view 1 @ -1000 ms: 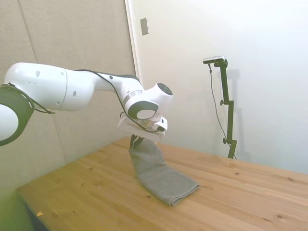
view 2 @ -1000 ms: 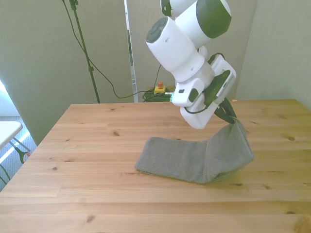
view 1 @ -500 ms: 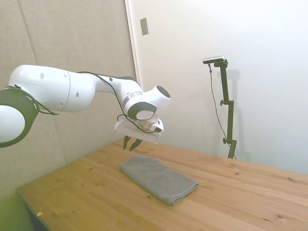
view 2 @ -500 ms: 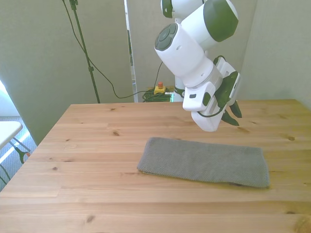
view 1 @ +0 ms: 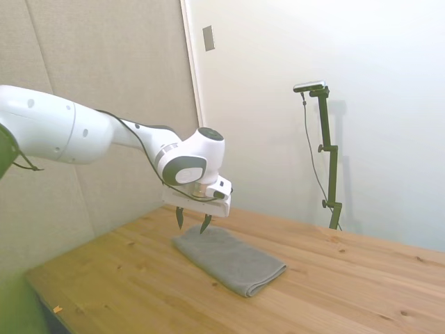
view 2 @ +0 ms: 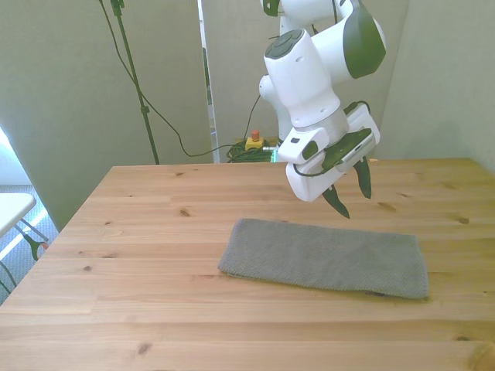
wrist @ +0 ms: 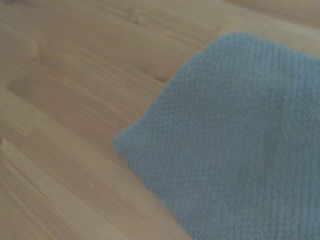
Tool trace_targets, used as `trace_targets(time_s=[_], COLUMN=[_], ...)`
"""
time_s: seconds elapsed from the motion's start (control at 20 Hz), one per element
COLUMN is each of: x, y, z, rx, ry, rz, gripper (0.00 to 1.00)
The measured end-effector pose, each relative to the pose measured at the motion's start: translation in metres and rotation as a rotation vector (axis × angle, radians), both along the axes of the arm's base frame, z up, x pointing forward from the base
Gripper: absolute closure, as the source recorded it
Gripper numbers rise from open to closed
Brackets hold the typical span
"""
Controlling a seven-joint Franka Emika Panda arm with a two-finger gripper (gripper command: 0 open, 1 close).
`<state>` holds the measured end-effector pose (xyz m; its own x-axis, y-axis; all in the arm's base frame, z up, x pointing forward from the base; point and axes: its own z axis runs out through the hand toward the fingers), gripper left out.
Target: Unfold the towel
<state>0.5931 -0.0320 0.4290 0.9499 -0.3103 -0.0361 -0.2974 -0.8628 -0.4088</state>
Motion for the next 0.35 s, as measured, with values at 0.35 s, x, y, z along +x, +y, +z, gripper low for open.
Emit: trace_targets(time_s=[0.35], x=[-0.101], y=[-0.009], z=[0.013], rx=[-0.193], ry=[0.043], rz=[-0.267], gripper=[0.00])
